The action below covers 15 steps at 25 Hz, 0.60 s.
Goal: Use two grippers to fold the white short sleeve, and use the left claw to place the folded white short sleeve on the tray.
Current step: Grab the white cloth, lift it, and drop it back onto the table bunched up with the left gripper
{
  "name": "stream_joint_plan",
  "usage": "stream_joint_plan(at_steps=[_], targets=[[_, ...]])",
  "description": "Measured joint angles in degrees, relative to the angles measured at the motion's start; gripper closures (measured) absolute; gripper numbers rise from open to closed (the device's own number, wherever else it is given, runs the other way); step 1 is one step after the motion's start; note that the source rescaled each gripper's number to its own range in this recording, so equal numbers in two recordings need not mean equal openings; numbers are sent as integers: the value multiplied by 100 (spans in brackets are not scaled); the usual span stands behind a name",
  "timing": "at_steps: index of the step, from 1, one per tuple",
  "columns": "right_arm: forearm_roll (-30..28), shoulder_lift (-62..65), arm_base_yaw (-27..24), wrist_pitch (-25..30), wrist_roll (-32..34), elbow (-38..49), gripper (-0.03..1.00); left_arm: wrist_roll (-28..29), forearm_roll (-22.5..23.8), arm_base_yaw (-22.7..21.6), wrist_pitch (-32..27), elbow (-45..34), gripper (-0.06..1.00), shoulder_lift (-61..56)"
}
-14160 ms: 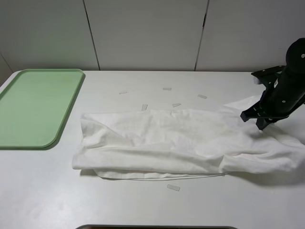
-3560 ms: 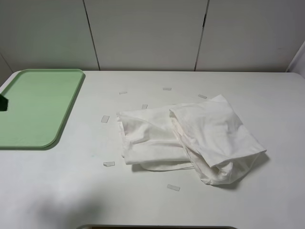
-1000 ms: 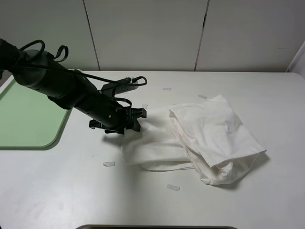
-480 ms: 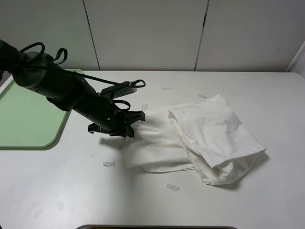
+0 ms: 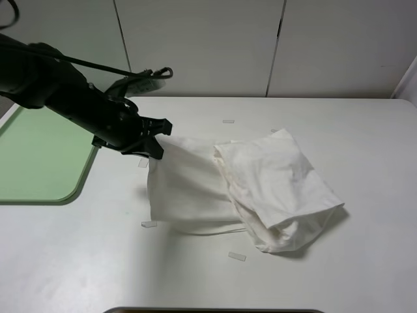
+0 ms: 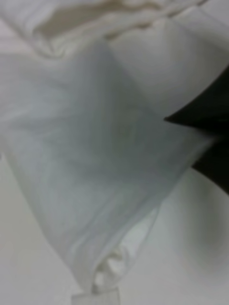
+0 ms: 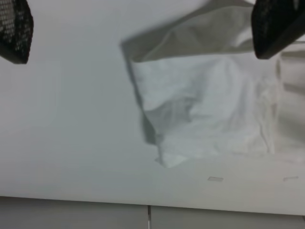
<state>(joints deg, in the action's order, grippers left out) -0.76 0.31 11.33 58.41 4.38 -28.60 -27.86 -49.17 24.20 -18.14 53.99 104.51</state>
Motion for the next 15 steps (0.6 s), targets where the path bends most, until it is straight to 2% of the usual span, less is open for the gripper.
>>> stream_joint_plan(at_steps=[4,7,9,15], targets=[[0,0,0,0,0,0,-3,0,707,-421,-587,-1,94,-659],[0,0,0,0,0,0,-3,0,850,-528,-740,-1,94,-818],[0,0,0,0,0,0,-3,0,1302,-867,-1171,-6,94,-1368],[0,0,0,-4,0,0,-3,0,1843,-1230,-1482,-6,94,-2121]])
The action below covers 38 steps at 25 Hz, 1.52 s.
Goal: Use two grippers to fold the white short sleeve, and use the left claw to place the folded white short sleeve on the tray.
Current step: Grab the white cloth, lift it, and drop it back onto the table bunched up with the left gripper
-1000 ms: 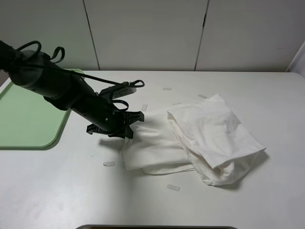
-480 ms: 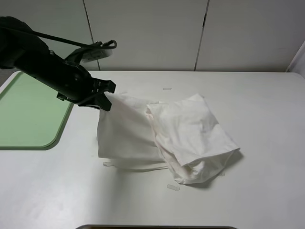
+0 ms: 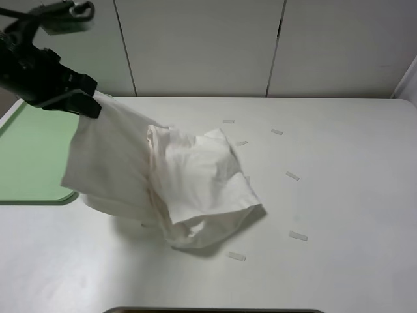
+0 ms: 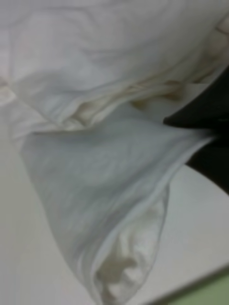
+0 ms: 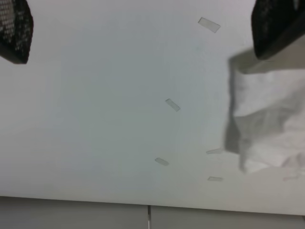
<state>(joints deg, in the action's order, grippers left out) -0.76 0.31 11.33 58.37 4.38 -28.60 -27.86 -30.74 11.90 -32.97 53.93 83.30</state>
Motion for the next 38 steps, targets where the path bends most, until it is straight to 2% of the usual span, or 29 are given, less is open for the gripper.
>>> stream_joint_plan(at_steps=[5,13,15,16,17,18,19,21,22,25,31,38], targets=[[0,0,0,0,0,0,-3,0,707,-250,-53,0,94,-705],[0,0,0,0,0,0,-3,0,831,-103,28,0,94,-723],[0,0,0,0,0,0,-3,0,837,78,218,0,94,-716],[0,0,0,0,0,0,-3,0,837,347,460,0,94,-675],[0,0,0,0,0,0,-3,0,837,347,460,0,94,-675],[0,0,0,0,0,0,-3,0,837,635,695,29,94,-549],[0,0,0,0,0,0,-3,0,837,903,846,66,94,-336],[0,0,0,0,0,0,-3,0,837,1190,1006,169,94,11],[0,0,0,0,0,0,-3,0,837,1190,1006,169,94,11],[0,0,0,0,0,0,-3,5,837,1764,1341,544,94,813],[0,0,0,0,0,0,-3,10,837,2382,1821,1231,94,2020],[0,0,0,0,0,0,-3,16,837,2869,2246,1402,94,2901]])
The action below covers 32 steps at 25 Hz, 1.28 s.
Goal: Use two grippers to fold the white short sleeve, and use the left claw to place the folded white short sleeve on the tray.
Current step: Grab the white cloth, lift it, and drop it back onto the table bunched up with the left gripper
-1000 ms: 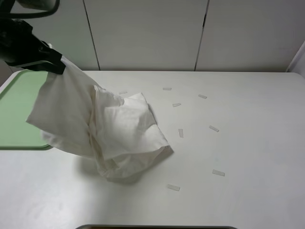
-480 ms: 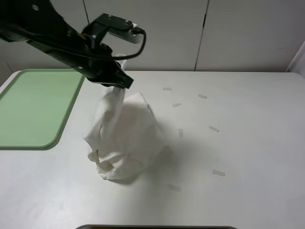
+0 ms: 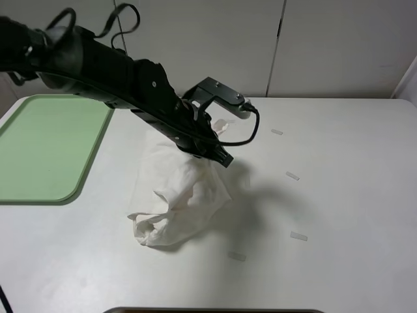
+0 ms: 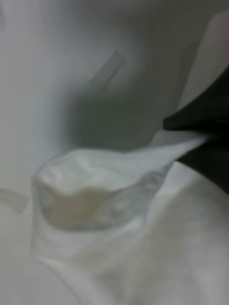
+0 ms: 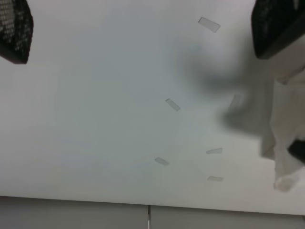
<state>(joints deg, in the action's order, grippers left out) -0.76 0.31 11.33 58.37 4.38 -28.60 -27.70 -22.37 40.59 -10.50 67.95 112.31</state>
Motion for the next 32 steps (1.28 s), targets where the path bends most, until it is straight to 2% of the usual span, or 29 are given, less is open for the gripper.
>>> stream_joint_plan(at_steps=[5,7,8,13,14,16,19,27,31,32], targets=[[0,0,0,0,0,0,-3,0,0,237,148,0,93,362],[0,0,0,0,0,0,-3,0,-5,276,200,0,80,379],[0,0,0,0,0,0,-3,0,-5,276,200,0,80,379],[0,0,0,0,0,0,-3,0,-5,291,466,0,18,379],[0,0,0,0,0,0,-3,0,-5,291,521,0,9,379],[0,0,0,0,0,0,-3,-19,26,291,512,39,1,366],[0,0,0,-3,0,0,-3,-36,111,291,163,163,-4,184],[5,0,0,-3,0,0,-3,-36,154,291,-1462,330,-5,-329],[34,0,0,-3,0,0,-3,-18,192,291,-1932,330,-5,-323],[76,0,0,-3,0,0,-3,41,323,291,-2055,330,-5,-323]])
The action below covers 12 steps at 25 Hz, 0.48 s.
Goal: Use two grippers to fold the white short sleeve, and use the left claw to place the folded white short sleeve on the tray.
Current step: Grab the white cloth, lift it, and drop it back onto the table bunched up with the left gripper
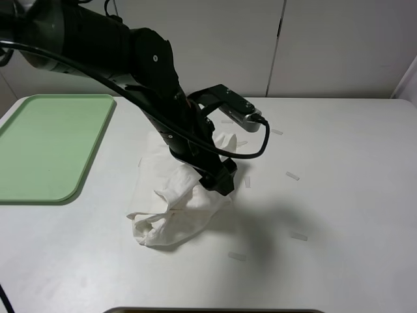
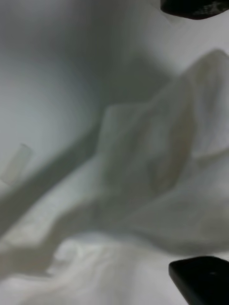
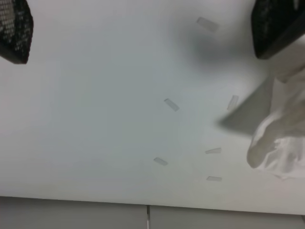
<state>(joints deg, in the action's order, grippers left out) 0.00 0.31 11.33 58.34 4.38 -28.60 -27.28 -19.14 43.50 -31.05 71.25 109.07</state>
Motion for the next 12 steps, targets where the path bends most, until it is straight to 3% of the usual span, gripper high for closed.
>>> stream_joint_plan(at_steps=[3,5,9,12], targets=[[0,0,0,0,4,0,-3,395,509,0,-120,0,-5,0],[0,0,0,0,4,0,-3,944,1191,0,-277,0,-5,0],[0,0,0,0,4,0,-3,1331,1602,0,-364,0,-5,0],[0,0,0,0,4,0,-3,1380,1622,0,-383,0,-5,0]])
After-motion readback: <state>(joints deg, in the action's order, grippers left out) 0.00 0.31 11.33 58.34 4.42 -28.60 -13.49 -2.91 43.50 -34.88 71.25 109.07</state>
